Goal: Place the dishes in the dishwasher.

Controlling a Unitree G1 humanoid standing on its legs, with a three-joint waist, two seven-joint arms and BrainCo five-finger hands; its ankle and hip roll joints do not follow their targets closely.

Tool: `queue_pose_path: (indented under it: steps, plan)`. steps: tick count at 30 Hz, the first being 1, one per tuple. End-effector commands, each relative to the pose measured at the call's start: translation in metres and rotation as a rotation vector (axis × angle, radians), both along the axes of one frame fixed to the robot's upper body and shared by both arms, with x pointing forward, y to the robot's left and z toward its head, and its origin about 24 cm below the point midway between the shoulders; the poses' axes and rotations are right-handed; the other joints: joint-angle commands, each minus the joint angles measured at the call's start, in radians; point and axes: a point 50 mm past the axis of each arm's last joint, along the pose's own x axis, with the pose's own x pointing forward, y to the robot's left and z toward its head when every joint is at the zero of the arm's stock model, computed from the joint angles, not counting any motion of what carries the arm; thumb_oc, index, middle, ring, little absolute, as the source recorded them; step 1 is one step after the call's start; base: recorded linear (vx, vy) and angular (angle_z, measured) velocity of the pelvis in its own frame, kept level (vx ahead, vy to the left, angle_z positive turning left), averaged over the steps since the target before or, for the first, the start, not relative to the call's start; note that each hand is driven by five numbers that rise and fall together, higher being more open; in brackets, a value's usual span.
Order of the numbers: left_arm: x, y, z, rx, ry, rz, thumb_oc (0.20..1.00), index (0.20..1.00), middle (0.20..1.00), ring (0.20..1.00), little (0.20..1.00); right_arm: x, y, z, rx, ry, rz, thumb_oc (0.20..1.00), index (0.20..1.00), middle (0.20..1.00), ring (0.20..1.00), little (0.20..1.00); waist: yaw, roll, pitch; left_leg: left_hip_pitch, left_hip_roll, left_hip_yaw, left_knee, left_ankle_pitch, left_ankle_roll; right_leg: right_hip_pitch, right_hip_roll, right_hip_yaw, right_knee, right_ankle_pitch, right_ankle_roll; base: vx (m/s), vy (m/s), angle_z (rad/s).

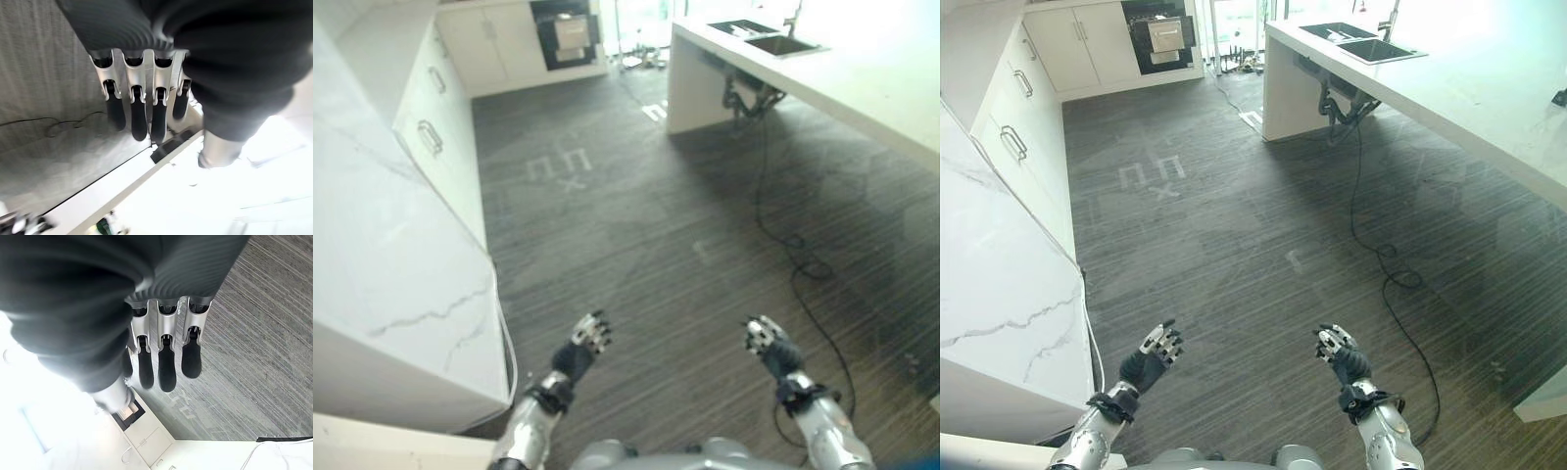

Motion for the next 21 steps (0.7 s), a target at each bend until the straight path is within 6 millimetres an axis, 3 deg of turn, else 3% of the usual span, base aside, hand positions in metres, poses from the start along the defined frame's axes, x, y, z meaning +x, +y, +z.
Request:
queue_pose_path:
  steps: [1, 4, 7, 8, 9, 11, 14, 19, 21]
  plan:
    - [-0.009, 0.002, -0.007, 0.097, 0.041, -0.087, 1.0, 1.0, 1.0, 1.0, 1.0, 0.003, 0.001, 0.0, 0.018, 0.011, 0.004, 1.0, 1.0, 1.0, 1.0, 1.0, -0.007, 0.009, -0.039, -0.015, 0.032, 0.02, 0.037, -0.079, -0.045, -0.019, -0.041, -0.036, 0.02, -0.019, 0.078, 0.0, 0.0, 0.0]
    - [-0.024, 0.009, -0.027, 0.181, 0.215, -0.1, 1.0, 1.0, 1.0, 1.0, 1.0, -0.012, -0.003, -0.022, -0.015, 0.158, 0.03, 1.0, 1.0, 1.0, 1.0, 1.0, -0.006, 0.009, -0.042, -0.017, 0.033, 0.016, 0.037, -0.08, -0.049, -0.018, -0.037, -0.035, 0.02, -0.023, 0.079, 0.04, -0.039, 0.01]
    - [-0.043, 0.017, -0.049, 0.379, 0.379, -0.155, 1.0, 1.0, 1.0, 1.0, 1.0, -0.034, -0.013, -0.047, -0.255, 0.386, 0.088, 1.0, 1.0, 1.0, 1.0, 1.0, -0.004, 0.006, -0.044, -0.025, 0.038, 0.022, 0.037, -0.076, -0.052, -0.025, -0.035, -0.039, 0.02, -0.024, 0.081, 0.02, -0.057, 0.03]
    - [-0.045, 0.018, -0.051, 0.388, 0.394, -0.156, 1.0, 1.0, 1.0, 1.0, 1.0, -0.037, -0.017, -0.05, -0.301, 0.403, 0.093, 1.0, 1.0, 1.0, 1.0, 1.0, -0.003, 0.007, -0.043, -0.026, 0.038, 0.023, 0.037, -0.075, -0.052, -0.025, -0.036, -0.041, 0.02, -0.023, 0.081, 0.0, -0.053, 0.01]
    - [-0.054, 0.017, -0.06, 0.371, 0.477, -0.145, 1.0, 1.0, 1.0, 1.0, 1.0, -0.047, -0.026, -0.058, -0.468, 0.474, 0.131, 1.0, 1.0, 1.0, 1.0, 1.0, 0.0, 0.007, -0.04, -0.029, 0.042, 0.025, 0.037, -0.073, -0.051, -0.027, -0.037, -0.044, 0.02, -0.021, 0.08, 0.01, -0.072, 0.02]
    - [-0.068, 0.012, -0.07, 0.288, 0.586, -0.062, 1.0, 1.0, 1.0, 1.0, 1.0, -0.061, -0.028, -0.07, -0.432, 0.595, 0.121, 1.0, 1.0, 1.0, 1.0, 1.0, 0.005, 0.003, -0.037, -0.029, 0.048, 0.026, 0.037, -0.072, -0.052, -0.025, -0.035, -0.045, 0.02, -0.022, 0.078, 0.03, -0.119, 0.02]
    - [-0.083, 0.024, -0.078, 0.459, 0.648, -0.067, 1.0, 1.0, 1.0, 1.0, 1.0, -0.081, -0.024, -0.083, -0.453, 0.707, 0.168, 1.0, 1.0, 1.0, 1.0, 1.0, 0.007, 0.002, -0.027, -0.03, 0.058, 0.031, 0.037, -0.064, -0.055, -0.024, -0.025, -0.047, 0.02, -0.023, 0.066, 0.0, -0.119, 0.03]
    - [-0.071, 0.032, -0.076, 0.613, 0.66, -0.08, 1.0, 1.0, 1.0, 1.0, 1.0, -0.091, -0.027, -0.087, -0.417, 0.781, 0.173, 1.0, 1.0, 1.0, 1.0, 1.0, 0.003, 0.008, -0.008, -0.026, 0.066, 0.026, 0.037, -0.044, -0.063, -0.021, -0.014, -0.046, 0.02, -0.029, 0.049, -0.01, -0.111, 0.0]
    - [-0.058, 0.032, -0.073, 0.711, 0.625, -0.105, 1.0, 1.0, 1.0, 1.0, 1.0, -0.082, -0.031, -0.083, -0.392, 0.75, 0.134, 1.0, 1.0, 1.0, 1.0, 1.0, 0.007, -0.011, 0.019, 0.009, 0.042, 0.035, 0.037, 0.007, -0.059, -0.011, -0.022, -0.028, 0.02, -0.034, 0.02, 0.08, -0.145, 0.04]
